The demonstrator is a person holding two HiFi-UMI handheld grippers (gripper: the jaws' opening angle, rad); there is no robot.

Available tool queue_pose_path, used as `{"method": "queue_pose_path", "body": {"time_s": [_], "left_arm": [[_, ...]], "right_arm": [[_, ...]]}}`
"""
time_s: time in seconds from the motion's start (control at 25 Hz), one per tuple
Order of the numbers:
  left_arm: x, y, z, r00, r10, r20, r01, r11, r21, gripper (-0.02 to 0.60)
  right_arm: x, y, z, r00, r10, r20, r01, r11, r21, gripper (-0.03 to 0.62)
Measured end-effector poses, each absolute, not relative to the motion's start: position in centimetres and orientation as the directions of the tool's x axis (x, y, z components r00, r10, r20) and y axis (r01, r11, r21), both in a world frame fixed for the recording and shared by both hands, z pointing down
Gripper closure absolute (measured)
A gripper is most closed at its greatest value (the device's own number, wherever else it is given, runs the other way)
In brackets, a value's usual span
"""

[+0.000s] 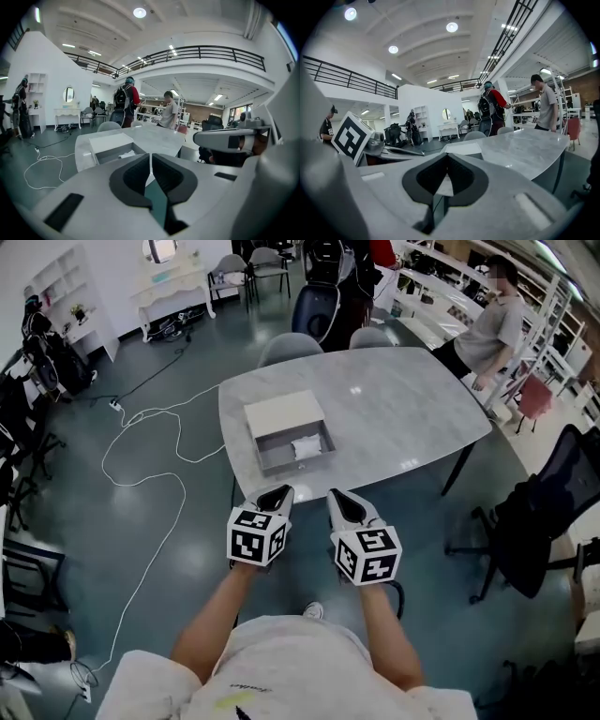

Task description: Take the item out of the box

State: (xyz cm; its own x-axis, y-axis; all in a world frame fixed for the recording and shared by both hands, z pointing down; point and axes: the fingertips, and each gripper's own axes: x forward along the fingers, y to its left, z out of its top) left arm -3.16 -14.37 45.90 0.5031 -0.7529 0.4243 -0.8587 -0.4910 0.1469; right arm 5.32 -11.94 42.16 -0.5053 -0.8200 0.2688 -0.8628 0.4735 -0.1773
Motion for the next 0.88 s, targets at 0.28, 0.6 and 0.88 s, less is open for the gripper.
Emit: {"method": "queue_pose_path", "body": {"time_s": [0.28,0.6,0.88], "left_arm": [[-1.6,-15.4,46.3,0.478,-0.766,0.430,-0.873,-0.469,0.135,0.560],[-1.0,-15.4,46.8,0.472,-0.757,0.452,-0.874,-0.470,0.127,0.560],[-0.3,-17.0,48.2,0.484,-0.736,0.473,-0.864,-0.489,0.124,0.560]], "right_arm": [[7.4,-13.2,42.7,-0.524,-0.808,0.271,-0.851,0.489,-0.188,0.589],[8.3,-13.3,43.0,-0.531,-0.801,0.276,-0.847,0.491,-0.205,0.589],[9.0,-14.7,44.0,-0.519,-0.805,0.287,-0.854,0.476,-0.208,0.589]]}}
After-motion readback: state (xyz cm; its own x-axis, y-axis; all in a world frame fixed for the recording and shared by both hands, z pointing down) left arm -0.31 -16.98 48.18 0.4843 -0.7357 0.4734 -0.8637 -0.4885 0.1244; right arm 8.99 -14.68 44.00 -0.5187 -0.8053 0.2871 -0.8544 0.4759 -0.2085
